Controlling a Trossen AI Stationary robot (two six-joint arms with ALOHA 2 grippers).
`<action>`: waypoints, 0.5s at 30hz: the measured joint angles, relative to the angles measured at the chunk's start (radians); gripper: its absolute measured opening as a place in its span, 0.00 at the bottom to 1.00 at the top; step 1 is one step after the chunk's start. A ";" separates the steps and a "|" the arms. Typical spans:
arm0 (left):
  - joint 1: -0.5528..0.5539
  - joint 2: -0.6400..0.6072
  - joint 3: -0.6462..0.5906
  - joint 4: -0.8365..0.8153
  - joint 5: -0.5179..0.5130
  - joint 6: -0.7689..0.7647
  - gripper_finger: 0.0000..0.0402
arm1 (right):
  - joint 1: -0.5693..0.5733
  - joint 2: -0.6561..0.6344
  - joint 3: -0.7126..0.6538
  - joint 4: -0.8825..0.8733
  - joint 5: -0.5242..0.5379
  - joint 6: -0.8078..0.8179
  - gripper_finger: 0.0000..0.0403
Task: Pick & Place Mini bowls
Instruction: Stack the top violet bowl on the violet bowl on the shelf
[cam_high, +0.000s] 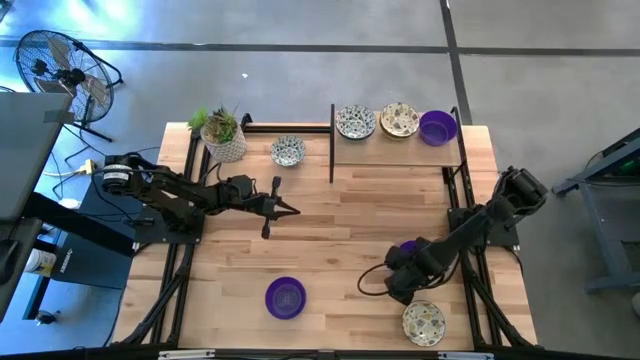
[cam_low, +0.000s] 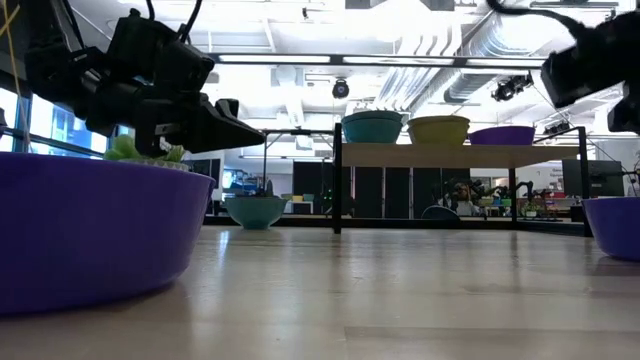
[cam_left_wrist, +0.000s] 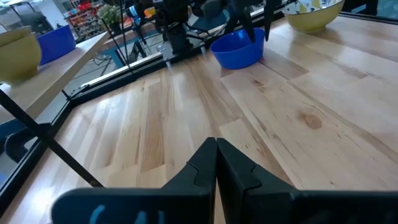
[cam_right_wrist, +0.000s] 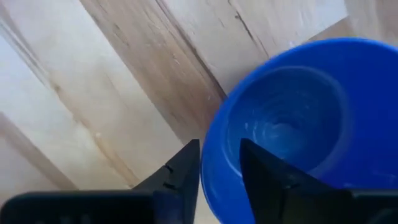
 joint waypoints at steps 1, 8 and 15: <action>0.000 0.000 0.000 0.000 0.000 0.000 0.00 | -0.005 0.010 0.000 0.003 -0.008 -0.014 0.24; 0.000 0.000 0.000 0.000 0.000 0.004 0.00 | -0.039 0.029 0.000 0.023 0.002 -0.072 0.11; 0.000 0.000 0.000 -0.002 0.000 -0.003 0.00 | -0.081 0.026 0.003 0.021 0.001 -0.165 0.02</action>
